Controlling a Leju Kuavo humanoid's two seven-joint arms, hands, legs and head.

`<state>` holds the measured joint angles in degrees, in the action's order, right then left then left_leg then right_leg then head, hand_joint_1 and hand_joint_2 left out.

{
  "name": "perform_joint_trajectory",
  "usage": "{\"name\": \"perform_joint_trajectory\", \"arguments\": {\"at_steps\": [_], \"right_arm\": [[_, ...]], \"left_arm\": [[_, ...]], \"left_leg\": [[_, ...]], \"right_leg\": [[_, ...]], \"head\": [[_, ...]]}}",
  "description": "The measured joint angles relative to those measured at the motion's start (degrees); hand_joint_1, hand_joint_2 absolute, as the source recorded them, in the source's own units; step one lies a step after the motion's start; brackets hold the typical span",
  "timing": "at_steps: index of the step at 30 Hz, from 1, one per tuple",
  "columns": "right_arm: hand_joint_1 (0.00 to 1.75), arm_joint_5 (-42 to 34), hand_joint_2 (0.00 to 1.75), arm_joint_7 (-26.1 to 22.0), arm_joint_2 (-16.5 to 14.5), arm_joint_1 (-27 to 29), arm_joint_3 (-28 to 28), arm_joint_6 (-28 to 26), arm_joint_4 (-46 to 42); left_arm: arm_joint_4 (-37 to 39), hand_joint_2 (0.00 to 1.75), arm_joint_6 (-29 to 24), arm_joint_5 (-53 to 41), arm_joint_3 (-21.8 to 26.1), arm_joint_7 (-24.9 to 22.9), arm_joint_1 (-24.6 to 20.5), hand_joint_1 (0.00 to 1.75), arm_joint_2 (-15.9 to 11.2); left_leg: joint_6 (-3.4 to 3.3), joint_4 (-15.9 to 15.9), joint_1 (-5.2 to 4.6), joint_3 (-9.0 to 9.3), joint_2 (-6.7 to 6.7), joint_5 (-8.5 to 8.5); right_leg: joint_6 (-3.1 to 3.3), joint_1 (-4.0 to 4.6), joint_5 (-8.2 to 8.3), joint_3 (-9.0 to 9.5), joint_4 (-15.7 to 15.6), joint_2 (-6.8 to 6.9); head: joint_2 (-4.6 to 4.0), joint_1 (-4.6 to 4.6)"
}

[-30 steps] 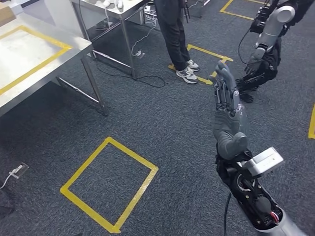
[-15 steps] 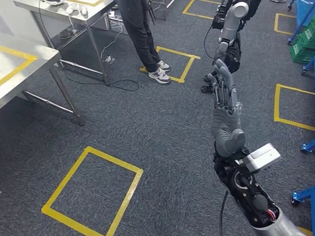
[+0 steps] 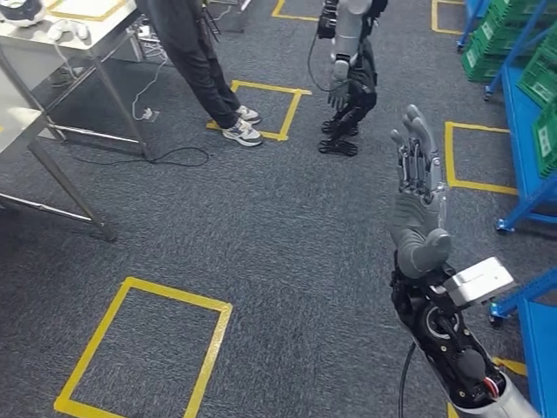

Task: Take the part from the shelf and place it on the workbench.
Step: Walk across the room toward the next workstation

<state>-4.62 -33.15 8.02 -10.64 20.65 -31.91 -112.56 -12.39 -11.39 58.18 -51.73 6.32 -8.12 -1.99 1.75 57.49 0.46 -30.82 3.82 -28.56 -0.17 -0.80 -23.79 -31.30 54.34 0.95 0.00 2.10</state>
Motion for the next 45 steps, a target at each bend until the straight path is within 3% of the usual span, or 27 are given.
{"name": "perform_joint_trajectory", "arguments": {"at_steps": [2,4,5,6,8,9,10,12,13,15,17,19,20,22,23,25,28,30,32,33,34,35,36,39,41,43,45], "right_arm": [[0.00,-0.04,0.00,0.07,0.01,0.21,-0.10,-0.26,0.00],[0.00,-0.11,0.00,0.10,0.02,0.62,-0.16,-0.48,0.00],[0.00,-0.14,0.00,0.13,0.02,0.79,-0.18,-0.56,0.00],[0.00,-0.15,0.00,0.13,0.02,0.91,-0.19,-0.64,-0.01],[0.00,-0.11,0.00,0.13,0.02,1.03,-0.23,-1.01,-0.11],[0.00,-0.08,0.00,0.11,0.03,1.16,-0.30,-1.36,-0.20],[0.00,-0.04,0.00,0.07,0.06,1.39,-0.46,-1.82,-0.30],[0.00,-0.02,0.00,-0.12,0.13,2.07,-0.97,-2.73,-0.52],[0.00,-0.03,0.00,-0.25,0.24,2.47,-1.32,-3.04,-0.64],[0.00,-0.06,0.00,-0.47,0.50,2.98,-1.94,-3.37,-0.83],[0.00,-0.05,0.00,-0.54,0.70,3.34,-2.41,-3.61,-0.85],[0.00,0.03,0.00,-0.54,0.80,3.99,-2.72,-3.83,-0.85],[0.00,0.08,0.00,-0.54,0.85,4.29,-2.87,-3.90,-0.85],[0.00,0.18,0.00,-0.54,0.91,4.56,-3.14,-3.98,-0.86],[0.00,0.22,0.00,-0.55,0.92,4.59,-3.25,-4.05,-0.88],[0.00,0.41,0.00,-0.56,0.92,4.75,-3.52,-4.40,-1.02],[0.00,0.94,0.00,-0.43,0.92,5.31,-4.09,-5.13,-1.39],[0.00,1.38,0.00,-0.21,0.92,5.48,-4.38,-5.43,-1.92],[0.00,1.68,0.00,0.04,0.92,5.50,-4.50,-5.64,-2.30],[0.00,1.81,0.00,0.17,0.92,5.51,-4.52,-5.71,-2.35],[0.00,1.95,0.00,0.25,0.92,5.54,-4.52,-5.75,-2.38],[0.00,2.15,0.00,0.37,0.92,5.54,-4.52,-5.80,-2.40],[0.00,2.35,0.00,0.50,0.92,5.54,-4.54,-5.88,-2.46],[0.00,2.97,0.00,0.85,0.92,5.41,-4.55,-6.08,-2.81],[0.00,3.21,0.00,1.05,0.92,5.25,-4.57,-6.14,-2.96],[0.00,3.43,0.00,1.24,0.92,5.22,-4.64,-6.26,-3.05],[0.00,3.74,0.00,1.44,0.96,5.14,-4.85,-6.44,-3.22]], "left_arm": [[0.00,0.00,0.00,-0.19,-0.05,-0.01,0.14,0.00,-0.03],[0.00,0.00,0.01,-0.46,-0.13,-0.06,0.45,0.00,-0.09],[0.00,0.00,0.01,-0.59,-0.17,-0.10,0.56,0.00,-0.14],[0.00,0.00,0.02,-0.71,-0.20,-0.13,0.60,0.00,-0.22],[0.00,0.00,0.05,-0.86,-0.26,-0.17,0.47,0.00,-0.51],[0.00,0.00,0.07,-0.91,-0.28,-0.20,0.36,0.00,-0.65],[0.00,0.00,0.07,-0.96,-0.30,-0.25,0.24,0.00,-0.76],[-0.01,0.00,0.06,-1.03,-0.35,-0.31,0.11,0.00,-0.81],[-0.01,0.00,0.05,-1.05,-0.37,-0.33,0.06,0.00,-0.81],[-0.01,0.00,0.03,-1.02,-0.39,-0.33,0.08,0.00,-0.82],[0.00,0.00,0.01,-0.93,-0.40,-0.33,0.23,0.00,-0.85],[0.00,0.00,0.03,-0.86,-0.40,-0.33,0.41,0.00,-0.84],[0.00,0.00,0.05,-0.85,-0.40,-0.33,0.44,0.00,-0.80],[0.00,0.00,0.07,-0.85,-0.40,-0.33,0.41,0.00,-0.73],[0.00,0.00,0.07,-0.85,-0.40,-0.33,0.38,0.00,-0.72],[0.00,0.00,0.08,-0.87,-0.43,-0.33,0.29,0.00,-0.75],[-0.01,0.00,0.16,-0.89,-0.58,-0.33,0.03,0.00,-0.76],[-0.02,0.00,0.21,-0.89,-0.69,-0.33,-0.15,0.00,-0.75],[-0.02,0.00,0.26,-0.89,-0.73,-0.33,-0.13,0.00,-0.73],[-0.02,0.00,0.32,-0.89,-0.74,-0.33,-0.04,0.00,-0.71],[-0.02,0.00,0.38,-0.89,-0.75,-0.33,0.05,0.00,-0.69],[-0.02,0.00,0.45,-0.89,-0.77,-0.33,0.10,0.00,-0.67],[-0.02,0.00,0.52,-0.89,-0.78,-0.33,0.10,0.00,-0.65],[-0.02,0.00,0.59,-0.88,-0.82,-0.33,-0.21,0.00,-0.63],[-0.02,0.00,0.62,-0.86,-0.83,-0.32,-0.42,0.00,-0.60],[-0.02,0.00,0.64,-0.82,-0.84,-0.31,-0.63,0.00,-0.44],[-0.02,0.00,0.64,-0.78,-0.84,-0.30,-0.82,0.00,-0.25]], "left_leg": [[0.07,8.37,0.08,-4.11,-2.76,-3.91],[-0.02,13.89,0.07,-7.23,-3.38,-5.16],[-0.18,13.34,0.05,-7.23,-3.49,-4.07],[-0.44,10.43,0.04,-6.03,-3.84,-2.02],[-1.18,1.77,0.03,-2.08,-6.03,2.03],[-1.38,-1.52,0.02,-0.57,-6.99,3.14],[-1.50,-3.29,-0.03,0.24,-7.59,3.50],[-1.63,-4.00,-0.08,0.58,-6.80,3.55],[-1.83,-4.26,-0.02,0.78,-6.11,3.68],[-2.31,-4.86,0.23,1.15,-4.70,3.94],[-2.62,-4.99,0.15,1.27,-3.29,3.88],[-2.65,-4.95,0.08,1.30,-1.84,3.72],[-2.55,-4.93,0.08,1.37,-1.16,3.62],[-2.14,-4.84,0.15,1.77,0.11,3.26],[-1.83,-4.74,0.05,2.01,0.65,3.01],[-1.24,-4.43,-0.24,2.20,1.59,2.63],[-0.51,-4.10,-0.33,2.18,2.62,2.29],[-0.03,-1.34,-0.07,1.02,0.56,0.30],[0.14,5.90,0.06,-2.52,-2.35,-3.39],[0.11,10.18,0.06,-4.80,-2.98,-4.97],[0.03,13.22,0.05,-6.57,-3.26,-5.63],[-0.14,14.21,0.02,-7.44,-3.40,-5.14],[-0.39,13.12,-0.02,-7.33,-3.56,-3.63],[-1.43,1.34,-0.12,-2.44,-5.95,2.67],[-1.60,-2.79,-0.22,-0.61,-6.99,3.71],[-1.71,-3.47,-0.25,-0.22,-5.91,3.70],[-2.18,-4.11,-0.07,0.22,-4.67,3.90]], "right_leg": [[0.44,0.06,0.13,-0.23,-0.01,-1.10],[0.67,0.24,0.22,-0.37,0.00,-2.56],[0.72,0.31,0.25,-0.38,0.01,-3.37],[0.70,0.35,0.29,-0.37,0.03,-4.21],[0.52,0.47,0.37,-0.42,0.11,-5.73],[0.36,0.49,0.42,-0.51,0.17,-6.39],[0.12,0.47,0.47,-0.64,0.20,-6.95],[-0.54,0.33,0.65,-1.02,0.09,-8.04],[-0.83,0.31,0.55,-1.29,0.32,-7.80],[-1.42,0.41,-1.45,-2.84,3.35,-5.23],[-2.10,0.26,-5.62,-6.12,10.91,-2.28],[-2.71,-0.07,-8.03,-8.84,17.19,-1.53],[-2.92,-0.23,-7.58,-8.70,17.32,-1.36],[-3.13,-0.46,-3.95,-4.98,10.81,-0.27],[-3.10,-0.31,-2.47,-2.65,6.57,0.98],[-2.25,0.00,-1.15,0.18,1.39,2.43],[-0.63,0.24,-1.18,0.23,0.82,1.12],[0.08,0.13,-0.95,0.24,0.60,0.02],[0.58,0.13,-0.84,0.18,0.51,-0.98],[0.74,0.22,-0.83,0.14,0.51,-1.60],[0.82,0.32,-0.82,0.12,0.52,-2.30],[0.87,0.42,-0.80,0.13,0.52,-3.07],[0.89,0.50,-0.79,0.18,0.53,-3.91],[0.78,0.70,-0.83,0.27,0.65,-6.04],[0.40,0.70,-0.84,-0.01,0.77,-7.25],[-0.17,0.57,-0.79,-0.36,0.75,-8.04],[-0.74,0.65,-2.12,-1.42,2.62,-5.96]], "head": [[0.01,-0.72],[0.01,-1.08],[0.01,-1.17],[0.00,-1.25],[0.00,-1.46],[0.00,-1.50],[0.00,-1.50],[0.00,-1.41],[0.00,-1.41],[0.00,-0.78],[0.00,0.07],[0.01,0.58],[0.00,0.82],[0.00,1.39],[0.00,1.65],[0.00,1.79],[0.00,1.16],[0.00,0.77],[0.00,0.11],[0.00,-0.23],[0.00,-0.50],[0.01,-0.72],[0.01,-0.94],[0.01,-1.31],[0.01,-1.30],[0.00,-1.22],[0.00,-0.84]]}}
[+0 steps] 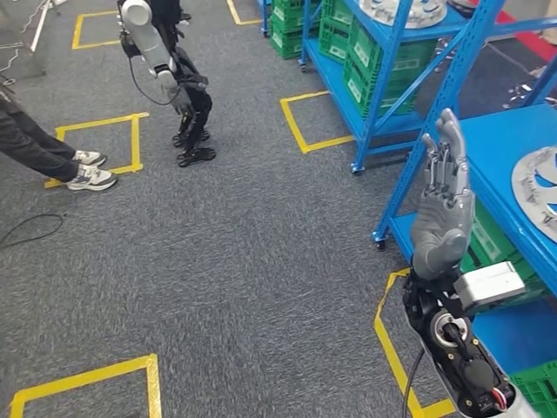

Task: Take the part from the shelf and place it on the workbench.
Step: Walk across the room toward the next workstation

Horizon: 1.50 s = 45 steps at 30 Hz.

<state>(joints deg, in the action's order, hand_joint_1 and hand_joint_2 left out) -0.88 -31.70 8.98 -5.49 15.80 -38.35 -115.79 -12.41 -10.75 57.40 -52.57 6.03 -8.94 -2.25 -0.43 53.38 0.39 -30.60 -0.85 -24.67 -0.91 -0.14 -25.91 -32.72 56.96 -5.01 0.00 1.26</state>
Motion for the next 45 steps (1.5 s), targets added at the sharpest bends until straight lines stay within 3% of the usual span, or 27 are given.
{"name": "perform_joint_trajectory", "arguments": {"at_steps": [2,4,5,7,9,11,13,14,16,18,19,20,21,23,25,27,29,31,33,34,36,37,39,41,42,44,45], "right_arm": [[0.00,0.33,0.00,0.39,0.05,-0.12,-0.19,-0.31,-0.12],[0.00,0.64,0.00,0.99,0.13,0.04,-0.26,-0.57,-0.12],[0.00,0.77,0.00,1.26,0.19,0.19,-0.33,-0.63,-0.12],[0.00,0.92,0.00,1.56,0.36,0.41,-0.49,-0.66,-0.12],[0.00,0.99,0.00,1.66,0.44,0.43,-0.61,-0.66,-0.13],[0.00,1.04,0.00,1.75,0.45,0.48,-0.73,-0.72,-0.20],[0.00,1.07,0.00,1.89,0.50,0.70,-0.91,-0.93,-0.27],[0.00,1.10,0.00,1.95,0.55,0.81,-0.99,-1.05,-0.32],[0.00,1.18,0.00,2.05,0.74,0.85,-1.13,-1.22,-0.48],[0.00,1.23,0.00,2.17,0.86,0.92,-1.24,-1.32,-0.60],[0.00,1.23,0.00,2.24,0.88,1.02,-1.30,-1.37,-0.60],[0.00,1.25,0.00,2.31,0.89,1.12,-1.38,-1.40,-0.60],[0.00,1.28,0.00,2.38,0.91,1.21,-1.48,-1.42,-0.61],[0.00,1.40,0.00,2.60,0.94,1.37,-1.75,-1.44,-0.73],[0.00,1.53,0.00,2.76,0.95,1.51,-2.14,-1.45,-0.99],[0.00,1.61,0.00,2.84,0.98,1.75,-2.56,-1.46,-1.21],[0.00,1.66,0.00,2.88,1.09,2.22,-3.00,-1.50,-1.49],[0.00,1.68,0.00,2.90,1.31,2.63,-3.55,-1.56,-1.84],[0.00,1.68,0.00,2.91,1.49,2.86,-3.96,-1.60,-2.01],[0.00,1.67,0.00,2.92,1.53,2.99,-4.08,-1.60,-2.02],[0.00,1.67,0.00,2.92,1.54,3.32,-4.25,-1.61,-2.02],[0.00,1.67,0.00,2.92,1.55,3.44,-4.37,-1.61,-2.02],[0.00,1.67,0.00,2.91,1.57,3.52,-4.63,-1.61,-2.03],[0.00,1.67,0.00,2.86,1.60,3.65,-4.98,-1.61,-2.08],[0.00,1.67,0.00,2.83,1.63,3.78,-5.19,-1.61,-2.11],[0.00,1.67,0.00,2.74,1.72,4.08,-5.61,-1.61,-2.21],[0.00,1.69,0.00,2.68,1.75,4.17,-5.78,-1.60,-2.28]], "left_arm": [[0.00,0.00,0.00,0.06,0.00,0.02,-0.03,0.00,0.07],[0.00,0.00,-0.01,0.13,0.00,0.03,0.14,0.00,0.09],[0.00,0.00,-0.02,0.15,0.00,0.04,0.22,0.00,0.13],[0.00,0.00,-0.02,0.18,0.00,0.05,0.28,0.00,0.25],[0.01,0.00,-0.04,0.20,0.00,0.06,0.26,0.00,0.30],[0.02,0.00,-0.08,0.25,0.00,0.10,0.27,0.00,0.28],[0.02,0.00,-0.09,0.32,0.00,0.17,0.28,0.00,0.28],[0.02,0.00,-0.09,0.34,0.00,0.20,0.26,0.00,0.28],[0.01,0.00,-0.10,0.33,0.00,0.26,0.23,0.00,0.32],[0.00,0.00,-0.12,0.32,0.00,0.27,0.44,0.00,0.37],[0.01,0.00,-0.13,0.32,-0.01,0.27,0.61,0.00,0.40],[0.01,0.00,-0.13,0.32,-0.01,0.27,0.76,0.00,0.43],[0.02,0.00,-0.13,0.31,-0.01,0.27,0.84,0.00,0.46],[0.02,0.00,-0.13,0.22,0.00,0.27,0.80,0.00,0.45],[0.02,0.00,-0.13,0.08,0.00,0.27,0.58,0.00,0.37],[0.02,0.00,-0.11,-0.04,-0.01,0.27,0.37,0.00,0.33],[0.01,0.00,-0.09,-0.10,-0.02,0.27,0.12,0.00,0.43],[0.00,0.00,-0.09,-0.11,-0.02,0.27,-0.13,0.00,0.52],[0.01,0.00,-0.09,-0.11,-0.02,0.27,-0.15,0.00,0.54],[0.01,0.00,-0.08,-0.11,-0.02,0.27,-0.11,0.00,0.55],[0.02,0.00,-0.08,-0.11,-0.02,0.27,-0.06,0.00,0.61],[0.01,0.00,-0.08,-0.11,-0.02,0.27,-0.07,0.00,0.66],[0.01,0.00,-0.04,-0.12,-0.02,0.27,-0.10,0.00,0.71],[0.01,0.00,0.01,-0.13,-0.02,0.26,-0.14,0.00,0.72],[0.02,0.00,0.02,-0.14,-0.02,0.25,-0.16,0.00,0.72],[0.01,0.00,0.02,-0.19,-0.03,0.22,-0.21,0.00,0.82],[0.01,0.00,0.02,-0.22,-0.04,0.21,-0.27,0.00,0.86]], "left_leg": [[-0.36,-0.27,0.02,0.29,1.26,-0.04],[-0.50,-0.24,-0.07,0.38,2.55,-0.23],[-0.46,-0.23,-0.07,0.46,3.19,-0.35],[-0.17,-0.19,-0.01,0.90,4.42,-0.70],[0.36,-0.05,-0.17,1.48,5.47,-1.22],[0.94,0.20,-0.54,1.62,6.49,-1.56],[1.36,0.34,-0.72,1.57,7.80,-1.71],[1.61,0.67,-0.59,1.57,7.64,-2.10],[2.04,4.25,-0.32,0.11,5.14,-4.50],[2.15,12.40,-0.18,-3.89,2.14,-8.25],[2.12,16.44,-0.17,-6.11,1.59,-9.53],[2.02,18.94,-0.18,-7.67,1.32,-9.83],[1.84,19.14,-0.20,-8.18,1.18,-8.96],[1.24,12.78,-0.26,-5.78,0.33,-4.57],[0.72,4.49,-0.27,-2.20,-1.83,-1.02],[0.61,1.19,-0.36,-0.75,-2.72,-0.34],[0.37,0.60,-0.32,-0.41,-1.49,-0.17],[-0.20,-0.11,-0.13,-0.03,-0.19,0.12],[-0.58,-0.38,-0.14,0.12,1.08,0.16],[-0.64,-0.38,-0.18,0.12,1.78,0.12],[-0.55,-0.35,-0.20,0.19,3.12,-0.03],[-0.41,-0.33,-0.17,0.31,3.75,-0.14],[0.03,-0.23,-0.17,0.73,4.83,-0.48],[0.61,0.03,-0.41,0.98,5.70,-0.79],[0.87,0.12,-0.53,1.02,6.15,-0.86],[1.38,0.24,-0.51,1.06,7.12,-1.01],[1.66,0.63,-0.37,1.01,6.88,-1.43]], "right_leg": [[-0.53,0.03,-3.60,-2.94,6.42,3.14],[-1.02,-0.24,-6.65,-6.35,13.84,4.14],[-1.22,-0.42,-6.71,-6.97,15.26,4.34],[-1.49,-0.81,-3.65,-4.70,11.09,5.02],[-1.55,-0.72,-0.33,-0.50,2.88,7.69],[-0.87,-0.35,0.35,1.48,-1.03,9.67],[0.08,-0.15,0.33,1.53,-1.30,8.69],[0.38,-0.16,0.47,1.48,-1.41,7.96],[1.05,-0.30,0.72,1.54,-1.63,6.64],[1.51,-0.34,0.81,1.45,-1.67,5.36],[1.63,-0.29,0.83,1.43,-1.67,4.63],[1.70,-0.24,0.84,1.43,-1.67,3.81],[1.73,-0.20,0.85,1.47,-1.67,2.99],[1.72,-0.18,0.86,1.65,-1.67,1.40],[1.54,-0.09,0.83,1.63,-1.57,0.09],[1.05,-0.18,0.90,1.36,-1.56,-1.01],[0.39,-0.39,0.91,0.92,-1.50,-1.75],[-0.10,-0.24,-0.84,-0.54,1.20,0.12],[-0.48,-0.20,-4.61,-3.73,8.25,3.06],[-0.72,-0.34,-6.27,-5.50,12.14,3.77],[-1.17,-0.77,-6.68,-6.73,15.15,4.40],[-1.37,-0.99,-5.26,-5.59,13.17,4.74],[-1.67,-1.21,-1.61,-1.08,4.82,6.67],[-1.22,-0.90,-0.14,2.01,-0.90,8.40],[-0.82,-0.68,-0.27,2.40,-1.71,8.63],[0.07,-0.51,-0.02,2.43,-1.84,7.28],[0.39,-0.53,0.15,2.46,-2.01,6.71]], "head": [[0.00,0.75],[0.00,1.36],[0.00,1.59],[0.00,2.16],[0.01,2.74],[0.01,2.82],[0.00,2.30],[0.00,2.01],[0.00,1.50],[0.00,0.73],[0.00,0.39],[0.00,0.11],[0.00,-0.09],[0.00,-0.39],[0.00,-0.61],[0.00,-0.62],[0.00,-0.54],[0.00,-0.20],[0.00,0.50],[0.00,0.79],[0.00,1.20],[0.00,1.43],[0.00,1.87],[0.00,1.99],[0.00,1.87],[0.00,1.45],[0.00,1.27]]}}
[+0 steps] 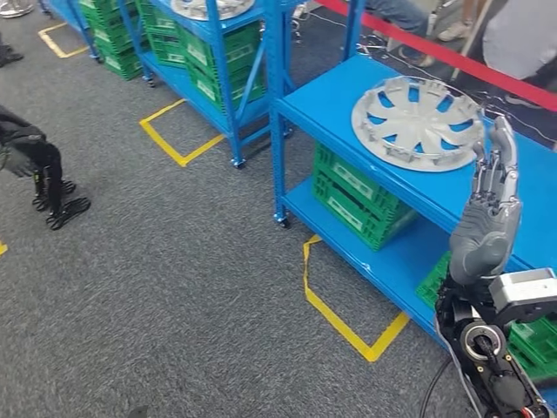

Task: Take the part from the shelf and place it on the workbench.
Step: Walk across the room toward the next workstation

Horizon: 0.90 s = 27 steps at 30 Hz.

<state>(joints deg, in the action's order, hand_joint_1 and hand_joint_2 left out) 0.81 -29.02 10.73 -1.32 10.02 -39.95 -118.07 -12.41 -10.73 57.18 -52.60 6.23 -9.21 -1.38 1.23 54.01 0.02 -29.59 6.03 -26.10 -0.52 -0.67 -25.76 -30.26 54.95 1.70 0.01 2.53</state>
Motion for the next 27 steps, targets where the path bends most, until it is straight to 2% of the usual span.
{"name": "perform_joint_trajectory", "arguments": {"at_steps": [1,2,4,5,6,7,8,10,11,12,14,15,17,19,20,21,22,23,25,26,27], "right_arm": [[0.00,0.02,0.00,-0.07,0.03,0.03,-0.14,0.01,-0.09],[0.00,0.03,0.00,-0.13,0.05,0.04,-0.27,0.02,-0.18],[0.00,0.04,0.00,-0.20,0.07,0.16,-0.48,0.07,-0.26],[0.00,0.03,0.00,-0.21,0.07,0.26,-0.56,0.09,-0.26],[0.00,-0.01,0.00,-0.23,0.07,0.35,-0.61,0.13,-0.26],[0.00,-0.08,0.00,-0.25,0.07,0.40,-0.67,0.15,-0.26],[0.00,-0.16,0.00,-0.28,0.07,0.43,-0.75,0.19,-0.26],[0.00,-0.27,0.00,-0.31,0.08,0.44,-0.92,0.24,-0.26],[0.00,-0.31,0.00,-0.32,0.08,0.45,-0.98,0.26,-0.25],[0.00,-0.33,0.00,-0.33,0.09,0.47,-1.01,0.26,-0.25],[0.00,-0.37,0.00,-0.36,0.11,0.57,-1.12,0.26,-0.25],[0.00,-0.37,0.00,-0.37,0.13,0.64,-1.24,0.26,-0.26],[0.00,-0.37,0.00,-0.38,0.21,0.64,-1.51,0.25,-0.29],[0.00,-0.38,0.00,-0.37,0.28,0.64,-1.71,0.24,-0.31],[0.00,-0.39,0.00,-0.37,0.29,0.67,-1.76,0.24,-0.31],[0.00,-0.39,0.00,-0.37,0.30,0.71,-1.80,0.24,-0.31],[0.00,-0.39,0.00,-0.37,0.30,0.73,-1.85,0.24,-0.31],[0.00,-0.39,0.00,-0.38,0.31,0.73,-1.90,0.24,-0.31],[0.00,-0.39,0.00,-0.40,0.31,0.71,-2.01,0.23,-0.30],[0.00,-0.38,0.00,-0.43,0.31,0.69,-2.07,0.21,-0.30],[0.00,-0.38,0.00,-0.44,0.31,0.71,-2.15,0.20,-0.30]], "left_arm": [[-0.01,0.00,0.00,-0.04,-0.01,-0.01,-0.06,0.00,0.04],[-0.01,0.00,0.00,-0.07,-0.01,-0.01,-0.11,0.00,0.08],[-0.01,0.00,0.00,-0.08,-0.02,-0.01,-0.06,0.00,0.17],[-0.01,0.00,0.00,-0.07,-0.03,-0.01,0.04,0.00,0.21],[-0.01,0.00,0.00,-0.07,-0.04,-0.02,0.13,0.00,0.25],[-0.01,0.00,0.00,-0.07,-0.05,-0.02,0.20,0.00,0.26],[-0.01,0.00,0.00,-0.07,-0.06,-0.03,0.21,0.00,0.26],[-0.01,0.00,0.00,-0.07,-0.08,-0.03,0.11,0.00,0.21],[-0.01,0.00,0.00,-0.07,-0.10,-0.03,0.04,0.00,0.17],[-0.01,0.00,0.00,-0.07,-0.13,-0.03,0.00,0.00,0.15],[-0.01,0.00,0.00,-0.08,-0.21,-0.03,-0.09,0.00,0.25],[-0.01,0.00,0.00,-0.09,-0.26,-0.03,-0.15,0.00,0.32],[-0.01,0.00,0.00,-0.09,-0.34,-0.03,-0.26,0.00,0.43],[-0.01,0.00,0.00,-0.09,-0.39,-0.04,-0.12,0.00,0.47],[-0.01,0.00,0.00,-0.09,-0.41,-0.08,-0.01,0.00,0.48],[-0.01,0.00,0.00,-0.12,-0.44,-0.13,0.09,0.00,0.48],[-0.01,0.00,0.00,-0.17,-0.46,-0.20,0.13,0.00,0.51],[-0.01,0.00,0.00,-0.26,-0.50,-0.29,0.15,0.00,0.56],[0.00,0.00,0.00,-0.50,-0.58,-0.46,0.15,0.00,0.66],[0.01,0.00,0.00,-0.60,-0.63,-0.56,0.16,0.00,0.68],[0.01,0.00,0.00,-0.66,-0.68,-0.67,0.16,0.00,0.69]], "left_leg": [[0.26,1.40,0.14,-0.56,-0.99,-1.03],[0.47,4.21,0.27,-1.85,-2.42,-2.71],[0.56,12.76,0.37,-6.11,-5.00,-6.63],[0.51,16.43,0.37,-8.09,-5.43,-7.77],[0.41,18.16,0.37,-9.15,-5.61,-7.78],[0.21,17.50,0.36,-9.04,-5.75,-6.63],[-0.07,14.45,0.35,-7.71,-6.08,-4.54],[-0.74,5.69,0.34,-3.68,-8.24,-0.42],[-0.90,2.44,0.35,-2.17,-9.13,0.66],[-0.98,0.66,0.32,-1.38,-9.72,0.98],[-1.12,-0.18,0.31,-1.05,-8.90,0.97],[-1.33,-0.50,0.38,-0.89,-8.28,1.11],[-1.79,-1.07,0.59,-0.60,-6.94,1.35],[-2.05,-1.18,0.48,-0.51,-5.56,1.27],[-2.11,-1.16,0.45,-0.50,-4.83,1.21],[-2.09,-1.14,0.44,-0.48,-4.11,1.15],[-2.02,-1.12,0.46,-0.42,-3.43,1.07],[-1.87,-1.08,0.49,-0.30,-2.82,0.95],[-1.36,-0.90,0.40,0.08,-1.73,0.55],[-1.07,-0.72,0.24,0.19,-1.28,0.35],[-0.81,-0.57,0.06,0.27,-0.81,0.22]], "right_leg": [[0.34,-0.04,0.19,0.02,-0.16,-0.56],[0.66,-0.10,0.38,0.01,-0.31,-1.07],[1.08,-0.04,0.61,-0.35,-0.33,-2.17],[1.21,0.03,0.69,-0.48,-0.32,-2.83],[1.28,0.09,0.73,-0.55,-0.32,-3.55],[1.30,0.14,0.77,-0.55,-0.32,-4.30],[1.28,0.16,0.81,-0.49,-0.31,-5.05],[1.10,0.20,0.83,-0.50,-0.21,-6.40],[0.91,0.23,0.87,-0.61,-0.15,-6.98],[0.68,0.22,0.90,-0.78,-0.11,-7.54],[-0.02,0.16,1.10,-1.27,-0.26,-8.70],[-0.31,0.14,0.90,-1.61,0.05,-8.54],[-0.76,0.25,-1.21,-3.37,3.44,-6.26],[-1.10,0.14,-5.20,-6.66,11.17,-3.41],[-1.33,0.02,-6.68,-8.27,14.83,-2.81],[-1.54,-0.12,-7.16,-9.11,16.87,-2.48],[-1.72,-0.29,-6.49,-8.81,16.61,-2.22],[-1.87,-0.46,-4.83,-7.31,13.95,-1.82],[-2.08,-0.51,-1.51,-2.75,5.40,0.59],[-1.85,-0.39,-0.69,-0.97,2.23,1.70],[-1.52,-0.23,-0.52,-0.06,0.50,2.43]], "head": [[-0.01,-0.24],[-0.01,-0.54],[-0.01,-1.28],[-0.01,-1.52],[-0.01,-1.65],[-0.01,-1.74],[-0.01,-1.82],[-0.01,-2.00],[-0.01,-2.04],[-0.01,-2.04],[-0.01,-1.95],[-0.01,-1.91],[0.00,-1.42],[0.00,-0.82],[0.00,-0.66],[-0.01,-0.54],[-0.01,-0.37],[0.00,-0.18],[0.00,0.30],[0.01,0.49],[0.00,0.48]]}}
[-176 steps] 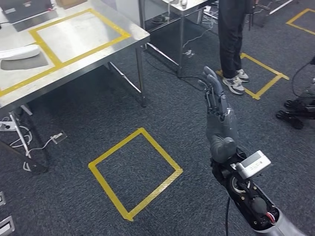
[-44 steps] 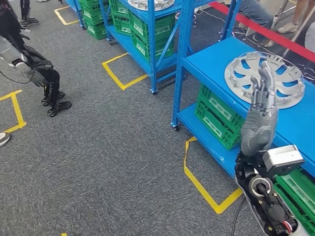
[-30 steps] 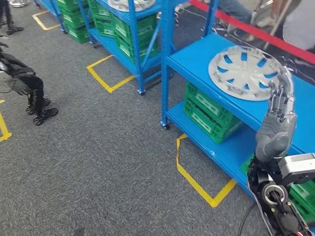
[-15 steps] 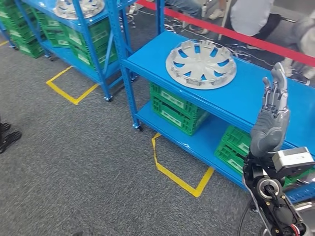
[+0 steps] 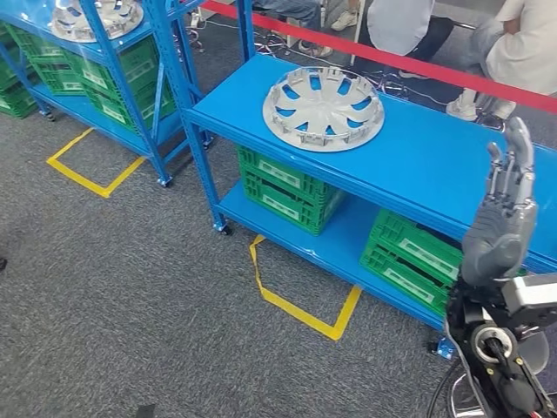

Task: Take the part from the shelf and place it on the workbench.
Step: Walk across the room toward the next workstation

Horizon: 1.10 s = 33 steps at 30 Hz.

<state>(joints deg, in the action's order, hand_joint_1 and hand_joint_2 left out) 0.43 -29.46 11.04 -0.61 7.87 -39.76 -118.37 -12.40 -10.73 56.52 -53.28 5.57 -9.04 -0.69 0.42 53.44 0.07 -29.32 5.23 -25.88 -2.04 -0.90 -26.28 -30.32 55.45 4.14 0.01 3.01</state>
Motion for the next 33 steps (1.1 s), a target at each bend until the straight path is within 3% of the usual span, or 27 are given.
{"name": "perform_joint_trajectory", "arguments": {"at_steps": [3,5,7,8,9,10,12,14,16,18,20,22,24,25,26,29,31,33], "right_arm": [[0.00,0.00,0.00,-0.02,0.00,0.24,-0.20,-0.02,-0.02],[0.00,0.01,0.00,-0.07,0.00,0.19,-0.22,0.02,-0.05],[0.00,-0.01,0.00,-0.10,0.00,0.10,-0.21,0.06,-0.07],[0.00,-0.01,0.00,-0.07,0.00,0.10,-0.19,0.09,-0.07],[0.00,-0.01,0.00,-0.05,0.00,0.11,-0.16,0.11,-0.07],[0.00,-0.01,0.00,-0.03,0.00,0.12,-0.14,0.13,-0.07],[0.00,-0.01,0.00,-0.01,0.00,0.13,-0.13,0.15,-0.07],[0.00,-0.01,0.00,0.02,0.00,0.11,-0.13,0.14,-0.07],[0.00,-0.04,0.00,0.08,0.00,0.12,-0.13,0.10,-0.07],[0.00,-0.07,0.00,0.14,0.02,0.16,-0.16,0.05,-0.07],[0.00,-0.08,0.00,0.16,0.09,0.17,-0.20,0.00,-0.07],[0.00,-0.08,0.00,0.16,0.19,0.15,-0.21,-0.05,-0.07],[0.00,-0.10,0.00,0.17,0.22,0.18,-0.20,-0.05,-0.05],[0.00,-0.13,0.00,0.17,0.22,0.22,-0.20,-0.05,-0.04],[0.00,-0.15,0.00,0.17,0.22,0.24,-0.20,-0.04,-0.03],[0.00,-0.19,0.00,0.18,0.24,0.23,-0.20,-0.06,-0.02],[0.00,-0.18,0.00,0.19,0.24,0.24,-0.21,-0.08,0.01],[0.00,-0.16,0.00,0.19,0.24,0.31,-0.21,-0.09,0.01]], "left_arm": [[0.00,0.00,0.00,-0.04,-0.08,-0.28,-0.05,0.00,0.03],[-0.01,0.00,-0.01,-0.04,-0.10,-0.32,-0.13,0.00,0.07],[-0.02,0.00,-0.02,-0.04,-0.13,-0.32,-0.04,0.00,0.10],[-0.02,0.00,-0.02,-0.04,-0.14,-0.32,0.08,0.00,0.10],[-0.02,0.00,-0.02,-0.04,-0.15,-0.32,0.23,0.00,0.10],[-0.02,0.00,-0.03,-0.04,-0.15,-0.32,0.34,0.00,0.10],[-0.02,0.00,-0.05,-0.04,-0.16,-0.32,0.40,0.00,0.06],[-0.02,0.00,-0.09,-0.04,-0.16,-0.32,0.33,0.00,-0.14],[-0.02,0.00,-0.11,-0.06,-0.16,-0.32,0.29,0.00,-0.29],[-0.02,0.00,-0.11,-0.09,-0.17,-0.32,0.25,0.00,-0.26],[-0.02,0.00,-0.11,-0.11,-0.18,-0.32,0.19,0.00,-0.24],[-0.02,0.00,-0.10,-0.15,-0.18,-0.32,0.23,0.00,-0.24],[-0.02,0.00,-0.09,-0.17,-0.18,-0.32,0.42,0.00,-0.23],[-0.02,0.00,-0.09,-0.17,-0.18,-0.32,0.51,0.00,-0.22],[-0.02,0.00,-0.09,-0.17,-0.18,-0.32,0.56,0.00,-0.20],[-0.02,0.00,-0.05,-0.19,-0.18,-0.32,0.54,0.00,-0.10],[-0.02,0.00,-0.04,-0.21,-0.19,-0.32,0.44,0.00,-0.10],[-0.02,0.00,-0.04,-0.21,-0.20,-0.32,0.34,0.00,-0.08]], "left_leg": [[0.70,0.31,-0.06,0.11,1.28,-0.30],[1.21,3.21,0.23,-1.05,-0.81,-2.42],[1.42,10.86,0.37,-4.75,-3.83,-6.36],[1.40,15.06,0.37,-6.98,-4.45,-7.91],[1.30,17.91,0.35,-8.61,-4.74,-8.49],[1.10,18.56,0.32,-9.20,-4.88,-7.89],[0.39,12.87,0.19,-6.89,-5.62,-3.82],[-0.37,4.40,0.06,-3.10,-8.27,-0.26],[-0.60,0.69,-0.15,-1.46,-9.67,0.62],[-0.72,0.05,-0.11,-1.17,-8.40,0.84],[-1.12,-0.78,0.17,-0.73,-7.04,1.14],[-1.38,-1.17,0.24,-0.47,-5.64,1.21],[-1.43,-1.16,0.24,-0.45,-4.20,1.10],[-1.37,-1.13,0.27,-0.41,-3.50,1.03],[-1.26,-1.10,0.31,-0.31,-2.83,0.91],[-0.56,-0.87,0.38,0.35,-1.16,0.32],[-0.01,-0.60,0.18,0.55,-0.46,0.04],[0.53,-0.41,0.06,0.52,0.31,0.07]], "right_leg": [[1.33,0.24,0.05,0.00,-0.34,-1.52],[2.03,0.12,0.33,-0.02,-0.53,-2.75],[2.58,0.11,0.53,-0.21,-0.59,-3.90],[2.77,0.20,0.60,-0.33,-0.58,-4.55],[2.89,0.30,0.65,-0.41,-0.58,-5.29],[2.95,0.40,0.69,-0.43,-0.57,-6.06],[2.96,0.52,0.74,-0.33,-0.57,-7.57],[2.81,0.52,0.78,-0.35,-0.52,-8.84],[2.33,0.30,0.88,-0.64,-0.51,-9.94],[1.61,0.08,1.00,-1.03,-0.60,-10.87],[0.99,0.26,-0.34,-2.11,1.29,-9.12],[0.56,0.38,-4.11,-5.05,7.90,-5.95],[0.15,0.17,-7.36,-8.48,15.60,-4.81],[-0.05,0.01,-7.50,-9.11,17.10,-4.65],[-0.25,-0.17,-6.53,-8.60,16.31,-4.47],[-0.60,-0.38,-1.05,-1.97,3.99,-2.40],[-0.05,-0.12,-0.11,0.53,-0.72,-1.40],[0.89,0.10,-0.13,0.55,-0.88,-2.28]], "head": [[-0.01,-0.71],[0.00,-1.17],[0.01,-1.87],[0.00,-2.15],[0.00,-2.31],[-0.01,-2.40],[-0.01,-2.46],[-0.01,-2.48],[0.00,-2.52],[0.00,-2.56],[0.00,-2.26],[0.00,-1.69],[-0.01,-1.23],[-0.01,-1.03],[-0.01,-0.82],[-0.01,-0.27],[0.00,-0.19],[0.00,-0.55]]}}
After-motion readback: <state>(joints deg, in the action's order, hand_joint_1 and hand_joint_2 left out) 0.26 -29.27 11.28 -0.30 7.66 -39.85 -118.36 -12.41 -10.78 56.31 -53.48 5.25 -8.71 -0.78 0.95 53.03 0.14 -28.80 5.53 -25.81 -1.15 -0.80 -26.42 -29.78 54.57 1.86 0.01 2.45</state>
